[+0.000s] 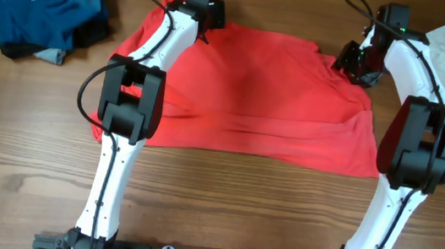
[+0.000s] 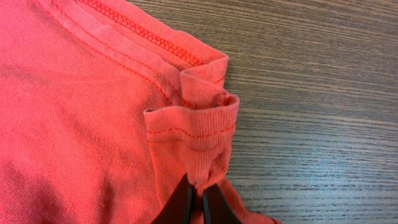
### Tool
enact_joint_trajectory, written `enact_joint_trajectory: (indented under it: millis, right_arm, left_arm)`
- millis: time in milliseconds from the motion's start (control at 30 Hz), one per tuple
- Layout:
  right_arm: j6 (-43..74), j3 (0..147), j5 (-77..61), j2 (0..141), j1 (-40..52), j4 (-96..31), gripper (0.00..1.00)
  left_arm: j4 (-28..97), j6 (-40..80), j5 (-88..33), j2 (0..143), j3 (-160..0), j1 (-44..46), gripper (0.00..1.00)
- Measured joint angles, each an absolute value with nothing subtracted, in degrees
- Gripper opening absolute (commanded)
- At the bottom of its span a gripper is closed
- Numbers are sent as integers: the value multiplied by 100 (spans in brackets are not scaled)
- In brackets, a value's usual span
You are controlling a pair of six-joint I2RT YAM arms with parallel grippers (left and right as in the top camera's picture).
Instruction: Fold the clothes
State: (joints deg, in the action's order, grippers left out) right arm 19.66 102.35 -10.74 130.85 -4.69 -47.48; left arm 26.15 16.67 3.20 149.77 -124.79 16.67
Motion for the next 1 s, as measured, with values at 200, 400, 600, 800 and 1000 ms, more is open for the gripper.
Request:
enact_joint_trajectory:
  millis: [200, 400, 600, 800, 1000]
  right_arm:
    - [2130, 10237, -926, 13122, -469, -4722, 9]
    - [2209, 10715, -283, 13117, -469, -5170, 4]
    - [2265, 11004, 73, 12927, -469, -5422, 4]
    - [2377, 11019, 298, 12597, -469, -5680, 4]
    - [2628, 11041, 322, 12523, -469, -6215, 4]
  left_arm:
    - [2650, 1667, 320, 14977, -12490, 1667, 6]
    - [2679, 1667, 318, 14973, -12490, 1656, 4]
    - [2956, 1667, 318, 14894, -12499, 1653, 4]
    - [3621, 1667, 318, 14553, -12390, 1651, 4]
    - [4711, 1669, 318, 13625, -12372, 1649, 4]
